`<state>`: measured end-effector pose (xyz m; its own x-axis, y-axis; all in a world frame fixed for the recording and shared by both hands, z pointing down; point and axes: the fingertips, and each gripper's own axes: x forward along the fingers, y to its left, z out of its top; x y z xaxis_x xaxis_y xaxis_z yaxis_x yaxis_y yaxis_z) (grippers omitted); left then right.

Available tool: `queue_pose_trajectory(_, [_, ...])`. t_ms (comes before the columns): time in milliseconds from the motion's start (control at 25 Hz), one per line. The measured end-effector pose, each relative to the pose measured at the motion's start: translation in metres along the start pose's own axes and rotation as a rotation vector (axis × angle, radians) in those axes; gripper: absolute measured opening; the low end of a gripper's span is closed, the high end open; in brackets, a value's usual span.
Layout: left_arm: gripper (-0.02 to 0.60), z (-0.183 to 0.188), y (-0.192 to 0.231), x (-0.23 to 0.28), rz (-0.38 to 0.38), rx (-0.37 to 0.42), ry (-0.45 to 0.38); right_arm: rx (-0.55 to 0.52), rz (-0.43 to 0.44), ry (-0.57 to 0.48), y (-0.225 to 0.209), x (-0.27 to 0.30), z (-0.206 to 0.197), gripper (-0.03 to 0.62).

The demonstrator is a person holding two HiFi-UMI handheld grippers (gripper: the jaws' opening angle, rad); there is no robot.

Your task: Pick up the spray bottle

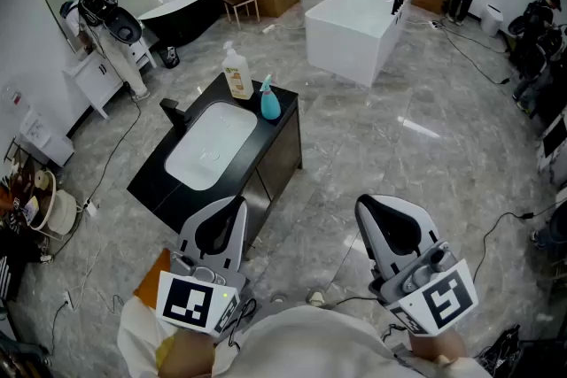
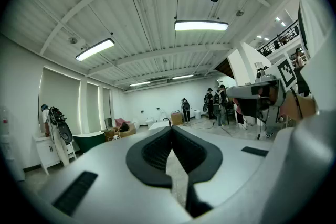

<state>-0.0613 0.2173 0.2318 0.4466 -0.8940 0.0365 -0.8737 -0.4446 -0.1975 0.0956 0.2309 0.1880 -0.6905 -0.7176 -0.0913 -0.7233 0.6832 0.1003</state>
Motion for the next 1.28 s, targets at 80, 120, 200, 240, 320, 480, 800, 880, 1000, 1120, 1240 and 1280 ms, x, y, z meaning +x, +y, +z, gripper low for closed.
queue_pose_trajectory(80, [0.018,-0.002,0.004,0.0,-0.006,-0.015,-0.008,-0.005,-0.003,-0.01,0.003,0.005,0.0,0.028])
queue_pose_trajectory(120, [0.018,-0.002,0.005,-0.002,-0.008,-0.027,-0.014,-0.003,-0.007,-0.016,0.003,0.006,0.0,0.028])
queue_pose_trajectory(200, [0.018,0.001,0.007,-0.007,-0.012,-0.058,-0.037,0.012,-0.021,-0.036,0.003,0.007,0.001,0.028])
queue_pose_trajectory(240, [0.018,0.003,0.009,-0.01,-0.012,-0.072,-0.048,0.021,-0.028,-0.047,0.003,0.006,0.002,0.028])
queue_pose_trajectory(320, [0.018,0.004,0.011,-0.011,-0.009,-0.084,-0.055,0.03,-0.033,-0.06,0.003,0.005,0.003,0.028])
queue_pose_trajectory(480, [0.018,0.0,0.007,-0.009,-0.024,-0.069,-0.039,0.035,-0.031,-0.055,0.004,0.004,0.001,0.028])
queue_pose_trajectory(800, [0.021,0.004,0.005,-0.01,0.023,-0.096,-0.062,0.04,-0.04,-0.048,-0.001,-0.002,0.0,0.028])
queue_pose_trajectory(880, [0.048,0.009,0.008,-0.01,0.051,-0.115,-0.087,0.045,-0.056,-0.057,-0.007,-0.005,0.002,0.028])
queue_pose_trajectory(1000, [0.187,0.009,0.005,-0.003,0.05,-0.101,-0.082,0.051,-0.057,-0.054,-0.015,-0.006,-0.001,0.028])
queue_pose_trajectory(1120, [0.195,0.009,0.0,0.001,0.066,-0.085,-0.091,0.054,-0.066,-0.056,-0.023,-0.011,-0.005,0.028])
queue_pose_trajectory(1240, [0.195,0.008,-0.008,0.008,0.069,-0.084,-0.089,0.075,-0.08,-0.058,-0.038,-0.017,-0.01,0.028])
queue_pose_trajectory(1280, [0.195,0.007,-0.01,0.011,0.067,-0.082,-0.085,0.085,-0.084,-0.055,-0.042,-0.018,-0.012,0.028])
